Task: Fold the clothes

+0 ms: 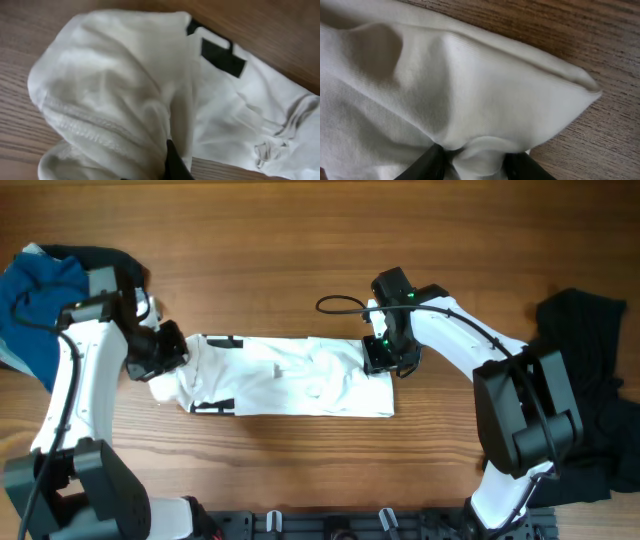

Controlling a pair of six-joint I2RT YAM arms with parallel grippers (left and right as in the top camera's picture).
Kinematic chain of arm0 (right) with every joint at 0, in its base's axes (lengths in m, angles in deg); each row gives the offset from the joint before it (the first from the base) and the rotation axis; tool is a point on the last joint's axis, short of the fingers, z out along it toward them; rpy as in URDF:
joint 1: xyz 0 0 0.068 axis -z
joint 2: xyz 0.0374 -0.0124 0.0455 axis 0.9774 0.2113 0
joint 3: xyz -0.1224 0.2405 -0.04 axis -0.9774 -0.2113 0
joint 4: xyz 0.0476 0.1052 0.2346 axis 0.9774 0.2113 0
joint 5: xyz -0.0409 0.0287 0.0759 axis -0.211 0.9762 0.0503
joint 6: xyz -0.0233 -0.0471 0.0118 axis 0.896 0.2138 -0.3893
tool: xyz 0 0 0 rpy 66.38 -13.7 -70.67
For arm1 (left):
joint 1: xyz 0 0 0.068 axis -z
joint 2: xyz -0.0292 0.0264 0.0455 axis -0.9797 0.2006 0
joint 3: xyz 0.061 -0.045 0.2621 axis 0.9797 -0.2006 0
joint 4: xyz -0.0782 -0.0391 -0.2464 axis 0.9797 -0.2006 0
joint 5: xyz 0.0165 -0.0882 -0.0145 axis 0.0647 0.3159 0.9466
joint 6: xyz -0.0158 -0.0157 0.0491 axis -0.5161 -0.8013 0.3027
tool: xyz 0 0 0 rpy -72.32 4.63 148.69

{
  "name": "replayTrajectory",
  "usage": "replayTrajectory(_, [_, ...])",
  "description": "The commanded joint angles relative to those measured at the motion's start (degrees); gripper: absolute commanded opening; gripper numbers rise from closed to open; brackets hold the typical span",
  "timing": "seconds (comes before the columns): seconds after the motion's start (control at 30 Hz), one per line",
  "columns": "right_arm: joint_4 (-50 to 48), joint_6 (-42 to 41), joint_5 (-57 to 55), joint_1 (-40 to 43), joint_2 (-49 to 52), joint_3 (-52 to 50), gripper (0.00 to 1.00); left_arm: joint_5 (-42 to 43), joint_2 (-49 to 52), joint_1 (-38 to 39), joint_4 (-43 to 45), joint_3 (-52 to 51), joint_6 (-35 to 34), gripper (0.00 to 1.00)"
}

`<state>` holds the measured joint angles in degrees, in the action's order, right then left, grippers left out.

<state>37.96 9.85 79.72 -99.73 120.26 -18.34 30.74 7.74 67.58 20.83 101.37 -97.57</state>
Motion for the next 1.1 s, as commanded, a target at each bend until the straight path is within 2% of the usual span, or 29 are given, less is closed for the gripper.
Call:
replayTrajectory(0.0, [-0.46,-1.03,0.9,-0.92,3.54,-1.14,0.4,0.33,-3.17,7.1,-0.22,4.7,-4.09,0.04])
replayTrajectory(0.23, [-3.06,-4.94,2.01,-6.62,3.54,-1.14,0.4,0.52,-3.15,25.99,4.9,5.14,-15.02,0.04])
replayTrajectory(0.4, [-4.0,-5.46,1.55,-8.22,3.54,-1.14,0.41,-0.31,-2.69,34.86,6.97,5.14,-17.86,0.04])
replayTrajectory(0.57, [-3.37,-5.46,1.44,-8.22,3.54,-1.09,0.45,-0.55,-1.51,37.44,6.99,5.09,-18.58,0.04])
replayTrajectory(0.7, [1.86,-5.51,-2.45,-6.78,2.56,2.25,0.48,-0.35,-1.42,39.32,7.04,5.09,-19.63,0.04])
replayTrajectory(0.87, [4.15,-5.9,-3.37,-1.29,-3.54,4.76,0.49,-0.35,-1.18,41.83,7.23,5.09,-19.63,0.05])
replayTrajectory(1.07, [7.13,-9.57,-3.65,5.2,-3.98,4.55,0.49,-0.31,1.2,44.65,10.54,5.09,-20.15,0.05])
